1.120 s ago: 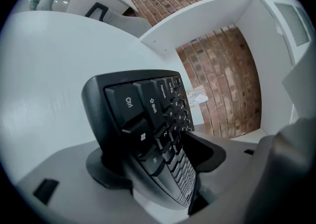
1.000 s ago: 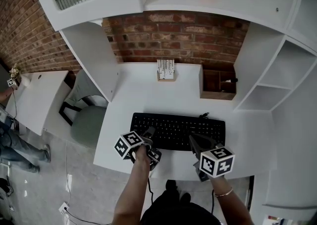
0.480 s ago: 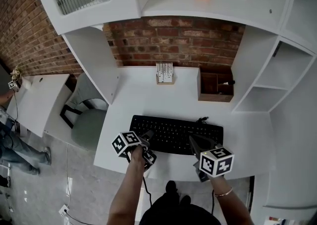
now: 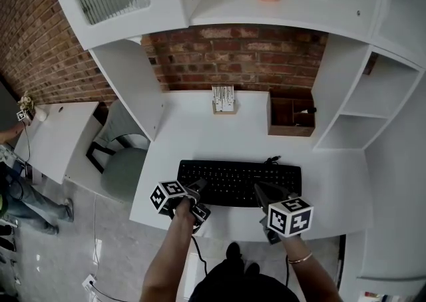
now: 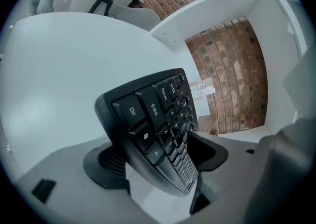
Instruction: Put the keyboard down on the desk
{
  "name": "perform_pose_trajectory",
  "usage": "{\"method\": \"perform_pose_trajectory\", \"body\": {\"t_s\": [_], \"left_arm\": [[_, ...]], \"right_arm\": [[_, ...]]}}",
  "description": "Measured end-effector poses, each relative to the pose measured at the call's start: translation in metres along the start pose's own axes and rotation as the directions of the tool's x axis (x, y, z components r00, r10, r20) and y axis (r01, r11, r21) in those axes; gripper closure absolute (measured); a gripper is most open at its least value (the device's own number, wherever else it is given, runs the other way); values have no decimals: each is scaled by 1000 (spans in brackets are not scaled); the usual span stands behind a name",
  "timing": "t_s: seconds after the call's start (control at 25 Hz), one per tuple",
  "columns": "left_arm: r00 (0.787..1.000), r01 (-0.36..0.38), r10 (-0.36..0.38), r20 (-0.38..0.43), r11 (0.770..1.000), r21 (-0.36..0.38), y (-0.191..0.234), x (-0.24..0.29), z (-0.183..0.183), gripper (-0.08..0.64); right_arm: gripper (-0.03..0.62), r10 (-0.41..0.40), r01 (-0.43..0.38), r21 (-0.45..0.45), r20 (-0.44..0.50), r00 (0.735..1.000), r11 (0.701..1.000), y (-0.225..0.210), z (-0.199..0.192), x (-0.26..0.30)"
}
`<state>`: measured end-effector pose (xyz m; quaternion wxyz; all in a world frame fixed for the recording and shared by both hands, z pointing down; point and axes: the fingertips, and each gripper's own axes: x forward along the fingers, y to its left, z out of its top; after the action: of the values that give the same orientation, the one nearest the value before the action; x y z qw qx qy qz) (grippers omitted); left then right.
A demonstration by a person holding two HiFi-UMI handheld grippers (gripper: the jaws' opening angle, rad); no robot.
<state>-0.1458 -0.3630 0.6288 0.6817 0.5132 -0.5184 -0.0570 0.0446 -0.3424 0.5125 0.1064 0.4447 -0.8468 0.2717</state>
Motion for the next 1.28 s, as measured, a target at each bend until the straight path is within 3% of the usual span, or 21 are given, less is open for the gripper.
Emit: {"method": "perform_pose_trajectory", "body": {"t_s": [0.32, 0.64, 0.76, 0.88, 1.12, 1.28], "left_arm": [[999, 38, -38, -3, 999, -34, 10, -17, -16, 210], [1000, 21, -20, 24, 998, -53, 22, -32, -30, 212], [999, -24, 20, 45, 996, 88, 13, -35, -21, 212], [991, -110, 88, 105, 965, 236, 10, -43, -16, 212], [977, -135, 75, 200, 942, 307, 10, -68, -33, 212], [969, -129, 20, 248, 894, 430, -9, -84, -51, 234]], "right_arm": [[588, 4, -4, 11, -3, 1000, 1000, -3, -6, -9], [588, 24, -24, 16, -9, 1000, 1000, 1, -15, -22], [588, 25, -25, 15, -6, 1000, 1000, -2, -16, -30], [588, 28, -28, 28, -1, 1000, 999, -1, -22, -37], [588, 38, -38, 31, 0, 999, 999, 4, -32, -56], [588, 38, -39, 28, 24, 999, 999, 6, -33, -71]]}}
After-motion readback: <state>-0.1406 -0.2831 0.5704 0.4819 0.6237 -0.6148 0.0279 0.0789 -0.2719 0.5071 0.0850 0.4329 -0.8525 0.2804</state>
